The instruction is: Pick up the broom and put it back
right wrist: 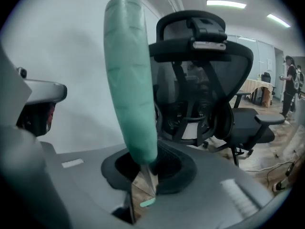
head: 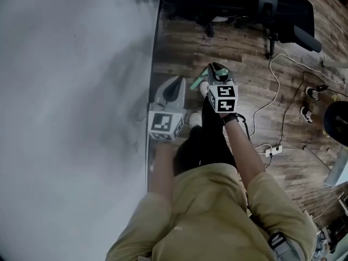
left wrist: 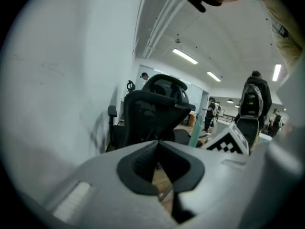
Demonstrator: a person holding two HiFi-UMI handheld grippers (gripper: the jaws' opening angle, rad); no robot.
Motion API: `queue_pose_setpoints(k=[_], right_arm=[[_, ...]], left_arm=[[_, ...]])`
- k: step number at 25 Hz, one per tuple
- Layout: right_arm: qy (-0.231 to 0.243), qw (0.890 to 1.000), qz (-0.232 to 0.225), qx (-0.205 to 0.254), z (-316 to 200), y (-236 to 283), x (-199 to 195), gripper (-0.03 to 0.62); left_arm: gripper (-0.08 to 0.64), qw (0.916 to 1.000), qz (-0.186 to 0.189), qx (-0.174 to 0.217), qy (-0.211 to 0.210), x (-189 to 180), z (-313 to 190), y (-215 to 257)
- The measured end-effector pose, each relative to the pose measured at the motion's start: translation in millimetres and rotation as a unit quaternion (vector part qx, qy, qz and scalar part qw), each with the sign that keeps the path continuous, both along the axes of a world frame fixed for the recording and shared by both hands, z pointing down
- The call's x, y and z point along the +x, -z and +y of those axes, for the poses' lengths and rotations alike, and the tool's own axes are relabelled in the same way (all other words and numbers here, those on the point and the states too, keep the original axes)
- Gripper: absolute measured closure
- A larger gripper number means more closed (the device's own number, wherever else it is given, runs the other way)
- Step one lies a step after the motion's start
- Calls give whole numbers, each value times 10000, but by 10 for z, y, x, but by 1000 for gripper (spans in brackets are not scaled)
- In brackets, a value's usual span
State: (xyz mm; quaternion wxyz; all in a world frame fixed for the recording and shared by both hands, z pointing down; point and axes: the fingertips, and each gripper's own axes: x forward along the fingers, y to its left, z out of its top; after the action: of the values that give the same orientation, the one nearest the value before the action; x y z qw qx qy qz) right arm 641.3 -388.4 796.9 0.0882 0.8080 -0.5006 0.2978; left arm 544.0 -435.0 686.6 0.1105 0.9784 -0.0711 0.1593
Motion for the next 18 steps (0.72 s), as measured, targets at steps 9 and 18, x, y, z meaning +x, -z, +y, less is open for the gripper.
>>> queue_pose_setpoints(k=[9, 18], right_arm=[[220, 9981, -7, -581, -377, -1033, 383, 535], [188, 9989, -205, -373, -1043, -1419, 1037, 536]], left_arm=[[557, 9995, -281, -123, -56, 246, -53, -639], [557, 9982, -573, -169, 110, 225, -220, -1018]])
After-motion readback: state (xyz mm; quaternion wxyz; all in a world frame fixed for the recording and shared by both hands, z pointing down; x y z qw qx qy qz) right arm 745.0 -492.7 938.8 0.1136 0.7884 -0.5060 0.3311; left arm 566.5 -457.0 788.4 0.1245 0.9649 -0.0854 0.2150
